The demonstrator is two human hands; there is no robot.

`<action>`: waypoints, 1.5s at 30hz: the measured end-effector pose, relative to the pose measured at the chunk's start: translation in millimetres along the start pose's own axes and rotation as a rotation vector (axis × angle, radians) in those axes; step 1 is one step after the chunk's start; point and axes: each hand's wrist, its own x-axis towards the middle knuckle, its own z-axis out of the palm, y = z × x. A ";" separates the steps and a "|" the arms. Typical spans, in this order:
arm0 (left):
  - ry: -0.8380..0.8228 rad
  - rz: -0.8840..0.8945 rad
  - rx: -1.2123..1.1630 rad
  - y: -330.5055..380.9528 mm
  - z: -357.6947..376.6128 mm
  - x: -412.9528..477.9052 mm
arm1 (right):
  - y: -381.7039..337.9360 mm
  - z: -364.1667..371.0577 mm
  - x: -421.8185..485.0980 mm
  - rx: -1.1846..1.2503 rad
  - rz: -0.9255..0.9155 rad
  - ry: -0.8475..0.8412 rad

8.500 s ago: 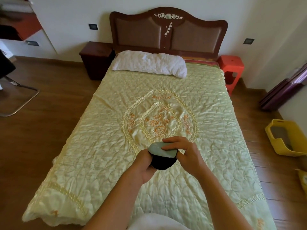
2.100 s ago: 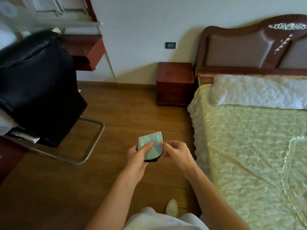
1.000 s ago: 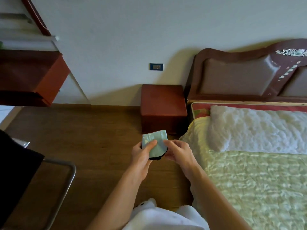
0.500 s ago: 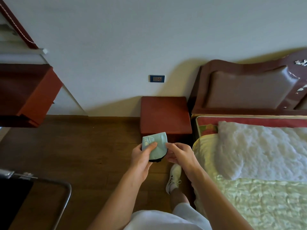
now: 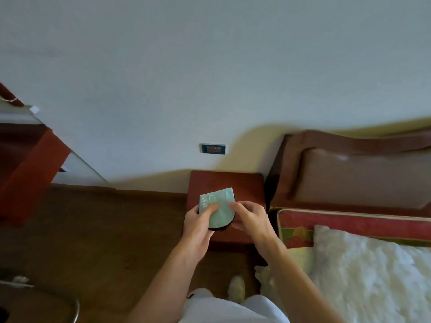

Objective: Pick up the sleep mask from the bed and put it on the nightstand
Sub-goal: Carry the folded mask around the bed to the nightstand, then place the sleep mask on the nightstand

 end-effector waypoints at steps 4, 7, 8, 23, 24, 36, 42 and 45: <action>0.036 0.002 0.022 15.0 24.6 29.8 | -16.9 -8.8 35.4 0.067 0.032 -0.022; 0.068 -0.024 0.020 22.4 32.5 51.0 | -22.4 -12.7 56.9 0.067 0.049 -0.028; 0.071 -0.030 0.018 24.1 34.6 57.7 | -24.0 -13.7 63.6 0.060 0.052 -0.026; 0.015 -0.193 -0.046 24.6 44.3 150.2 | -9.1 -15.3 144.8 -0.041 0.153 0.066; 0.013 -0.206 -0.043 22.1 43.9 158.8 | -5.4 -16.3 151.8 -0.068 0.156 0.077; 0.101 -0.315 0.097 -63.3 28.2 293.3 | 105.9 -34.9 251.3 -0.466 0.112 0.159; 0.086 -0.286 0.326 -132.5 10.1 358.9 | 215.6 -47.0 273.0 -0.927 -0.003 0.083; 0.075 -0.260 0.455 -158.8 2.5 381.5 | 268.7 -50.9 273.1 -1.050 -0.101 0.068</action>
